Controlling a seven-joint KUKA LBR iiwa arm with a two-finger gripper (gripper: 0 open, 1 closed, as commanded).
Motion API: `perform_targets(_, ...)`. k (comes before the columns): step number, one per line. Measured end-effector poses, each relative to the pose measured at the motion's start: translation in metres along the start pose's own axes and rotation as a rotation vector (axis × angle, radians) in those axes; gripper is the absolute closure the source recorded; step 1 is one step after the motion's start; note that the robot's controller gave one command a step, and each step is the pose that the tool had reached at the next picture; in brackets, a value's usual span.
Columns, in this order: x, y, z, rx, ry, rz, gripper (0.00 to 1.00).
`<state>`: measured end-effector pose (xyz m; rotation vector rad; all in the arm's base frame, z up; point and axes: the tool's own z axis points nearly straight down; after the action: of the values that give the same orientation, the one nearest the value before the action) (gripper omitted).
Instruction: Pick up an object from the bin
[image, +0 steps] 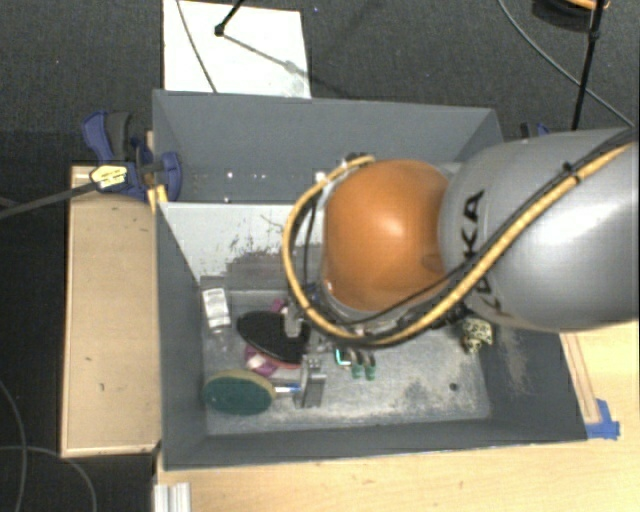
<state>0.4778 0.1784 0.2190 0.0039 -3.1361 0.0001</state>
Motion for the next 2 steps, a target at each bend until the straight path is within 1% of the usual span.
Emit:
perform_targets(1,-0.0295,0.0093,0.113,-0.008,-0.021,0.23,0.0)
perform_targets(2,-0.0293,0.0112,0.1079,-0.011,-0.019,0.232,1.0)
